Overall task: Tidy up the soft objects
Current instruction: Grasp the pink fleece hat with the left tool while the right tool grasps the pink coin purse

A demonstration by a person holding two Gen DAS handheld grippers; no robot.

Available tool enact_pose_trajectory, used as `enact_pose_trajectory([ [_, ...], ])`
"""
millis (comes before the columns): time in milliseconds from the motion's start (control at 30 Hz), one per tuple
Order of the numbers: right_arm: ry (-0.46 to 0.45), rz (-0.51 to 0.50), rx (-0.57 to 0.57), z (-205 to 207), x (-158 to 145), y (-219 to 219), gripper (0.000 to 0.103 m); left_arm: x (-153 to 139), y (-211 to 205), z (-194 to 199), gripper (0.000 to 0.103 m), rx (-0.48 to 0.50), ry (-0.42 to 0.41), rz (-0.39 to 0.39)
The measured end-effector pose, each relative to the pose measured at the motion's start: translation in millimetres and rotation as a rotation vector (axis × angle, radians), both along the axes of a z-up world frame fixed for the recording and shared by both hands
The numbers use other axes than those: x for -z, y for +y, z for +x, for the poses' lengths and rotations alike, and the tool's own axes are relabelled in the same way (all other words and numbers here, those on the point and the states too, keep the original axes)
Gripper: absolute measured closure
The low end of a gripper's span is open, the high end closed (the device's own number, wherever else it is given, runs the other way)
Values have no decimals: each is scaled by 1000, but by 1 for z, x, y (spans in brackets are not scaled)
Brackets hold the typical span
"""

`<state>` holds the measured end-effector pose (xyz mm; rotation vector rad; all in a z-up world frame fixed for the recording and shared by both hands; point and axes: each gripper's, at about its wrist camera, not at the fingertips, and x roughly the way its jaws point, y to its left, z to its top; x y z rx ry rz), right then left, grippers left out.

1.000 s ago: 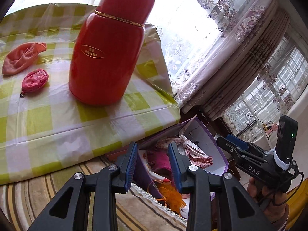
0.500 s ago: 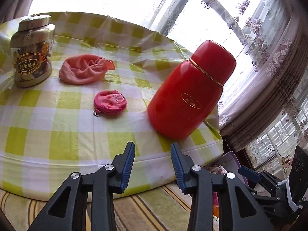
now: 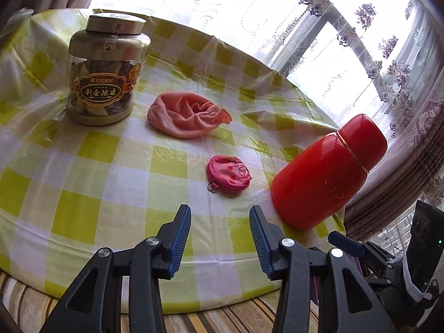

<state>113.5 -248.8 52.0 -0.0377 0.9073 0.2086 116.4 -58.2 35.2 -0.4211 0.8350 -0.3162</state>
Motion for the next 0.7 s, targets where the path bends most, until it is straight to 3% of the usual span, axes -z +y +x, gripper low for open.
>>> enact_pose_trajectory([
  [300, 28, -34, -24, 56, 22, 37, 24, 6, 26, 8, 57, -48, 13, -25],
  [700, 61, -40, 28, 117, 54, 57, 24, 9, 46, 16, 57, -75, 21, -44],
])
